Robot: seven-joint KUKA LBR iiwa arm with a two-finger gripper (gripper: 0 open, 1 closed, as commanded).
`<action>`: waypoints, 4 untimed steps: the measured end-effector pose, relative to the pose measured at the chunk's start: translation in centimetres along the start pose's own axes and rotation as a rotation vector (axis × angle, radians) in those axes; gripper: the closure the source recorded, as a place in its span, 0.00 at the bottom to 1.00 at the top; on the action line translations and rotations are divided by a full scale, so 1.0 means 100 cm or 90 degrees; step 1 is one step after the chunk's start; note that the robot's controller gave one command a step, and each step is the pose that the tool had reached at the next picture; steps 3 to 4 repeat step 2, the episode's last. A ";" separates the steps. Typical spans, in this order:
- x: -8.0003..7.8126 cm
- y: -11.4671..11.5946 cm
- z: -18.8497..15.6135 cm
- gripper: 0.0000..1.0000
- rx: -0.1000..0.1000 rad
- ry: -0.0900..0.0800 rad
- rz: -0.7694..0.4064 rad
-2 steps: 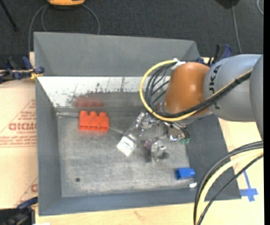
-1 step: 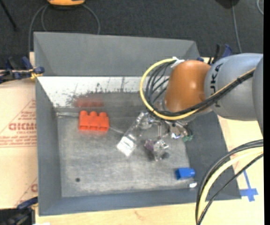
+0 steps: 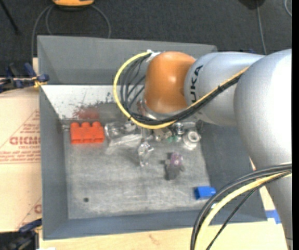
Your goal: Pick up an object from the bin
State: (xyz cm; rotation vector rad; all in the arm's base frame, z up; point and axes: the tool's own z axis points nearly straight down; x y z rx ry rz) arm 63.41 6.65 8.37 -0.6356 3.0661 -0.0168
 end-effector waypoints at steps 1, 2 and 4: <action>-0.004 0.002 0.000 1.00 -0.002 -0.016 0.001; -0.016 0.001 -0.163 1.00 -0.004 -0.001 0.006; -0.016 0.001 -0.163 1.00 -0.004 -0.001 0.006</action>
Offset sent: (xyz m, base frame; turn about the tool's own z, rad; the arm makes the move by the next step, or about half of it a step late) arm 0.0000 0.0000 0.0000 0.0000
